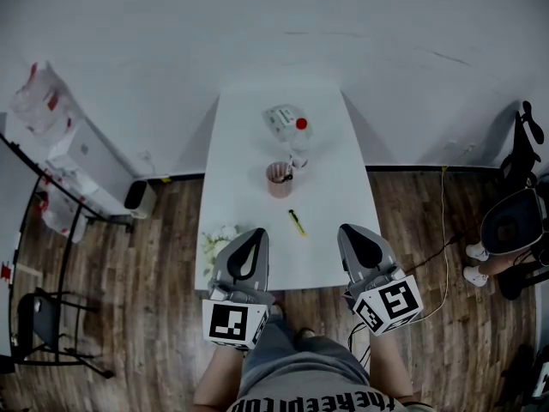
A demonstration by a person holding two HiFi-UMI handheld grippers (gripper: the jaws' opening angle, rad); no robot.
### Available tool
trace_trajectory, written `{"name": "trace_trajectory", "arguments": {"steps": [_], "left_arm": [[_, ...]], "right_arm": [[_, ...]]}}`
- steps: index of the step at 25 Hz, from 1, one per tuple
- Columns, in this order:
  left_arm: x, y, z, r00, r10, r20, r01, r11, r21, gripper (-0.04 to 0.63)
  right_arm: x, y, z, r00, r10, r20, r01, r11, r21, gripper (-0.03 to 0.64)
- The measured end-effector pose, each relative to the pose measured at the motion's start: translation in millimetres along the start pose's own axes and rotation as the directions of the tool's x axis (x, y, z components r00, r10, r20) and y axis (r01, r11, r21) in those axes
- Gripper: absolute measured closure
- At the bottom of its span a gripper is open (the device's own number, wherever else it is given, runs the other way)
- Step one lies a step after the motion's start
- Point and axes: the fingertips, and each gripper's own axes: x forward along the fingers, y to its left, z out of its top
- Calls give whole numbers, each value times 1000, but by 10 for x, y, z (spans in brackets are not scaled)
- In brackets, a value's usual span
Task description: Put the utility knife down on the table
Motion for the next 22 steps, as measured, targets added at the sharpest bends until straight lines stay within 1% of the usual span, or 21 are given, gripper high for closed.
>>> {"name": "trace_trajectory", "arguments": {"steps": [11, 22], "left_arm": [[-52, -43, 26, 1000, 3, -1, -3, 1000, 14, 577], [-56, 5, 21, 1000, 7, 1, -7, 1000, 12, 577]], "right_arm": [[-43, 35, 51, 1000, 4, 14, -4, 1000, -6, 618], [-11, 44, 51, 1000, -1, 14, 1, 1000, -7, 618]]}}
